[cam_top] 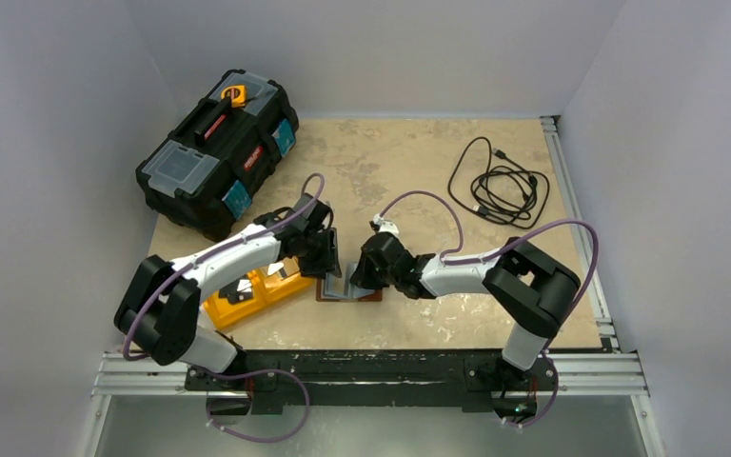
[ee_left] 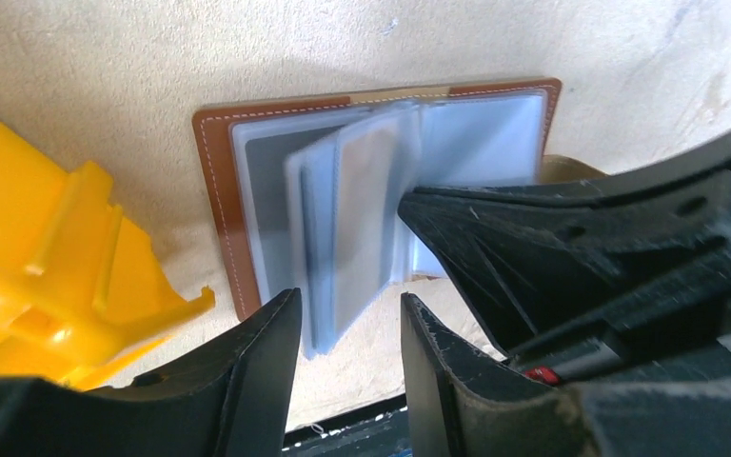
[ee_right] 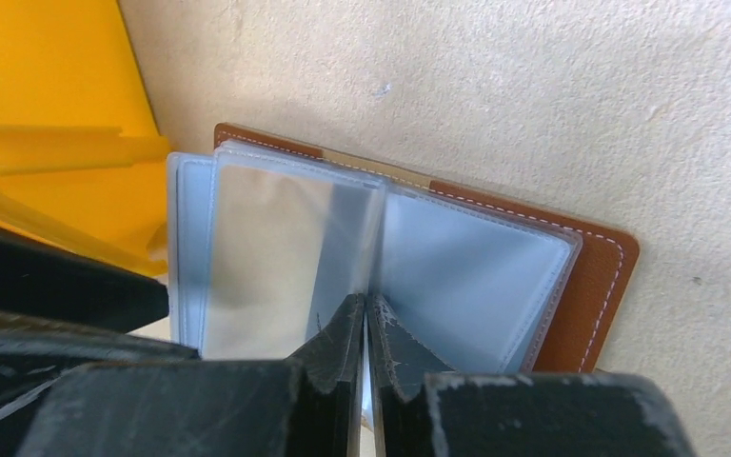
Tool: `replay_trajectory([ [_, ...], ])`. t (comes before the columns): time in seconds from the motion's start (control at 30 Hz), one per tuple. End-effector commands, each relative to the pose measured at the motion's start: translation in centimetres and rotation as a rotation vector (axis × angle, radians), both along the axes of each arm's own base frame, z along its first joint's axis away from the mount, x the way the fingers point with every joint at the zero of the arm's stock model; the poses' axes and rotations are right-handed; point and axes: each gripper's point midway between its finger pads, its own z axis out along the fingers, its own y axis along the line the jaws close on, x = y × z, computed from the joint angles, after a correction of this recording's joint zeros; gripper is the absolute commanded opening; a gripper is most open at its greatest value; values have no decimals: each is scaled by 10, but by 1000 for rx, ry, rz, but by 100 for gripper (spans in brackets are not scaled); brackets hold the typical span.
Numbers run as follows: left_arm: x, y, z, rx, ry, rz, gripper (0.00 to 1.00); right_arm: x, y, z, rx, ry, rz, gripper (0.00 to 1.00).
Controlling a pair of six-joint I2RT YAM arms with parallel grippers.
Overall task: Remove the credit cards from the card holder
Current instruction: Remove the credit card from the card holder.
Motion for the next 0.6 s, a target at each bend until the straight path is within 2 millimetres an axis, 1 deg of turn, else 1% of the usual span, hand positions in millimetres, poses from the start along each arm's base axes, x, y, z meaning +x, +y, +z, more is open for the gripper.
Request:
replay_trajectory([
  [0.0,5,0,26,-21,-71,-26,43,-52,-71,-81,-311,201,19,2],
  [0.23,1,-6,24,-22,-61,-41,43,-54,-72,-81,-307,204,18,1],
  [0.33,3,-11,17,-35,-50,-48,43,-55,-73,-82,-308,207,18,1],
  [0.57,9,-21,-8,-38,-2,-53,42,-56,-73,-81,-304,209,20,1],
])
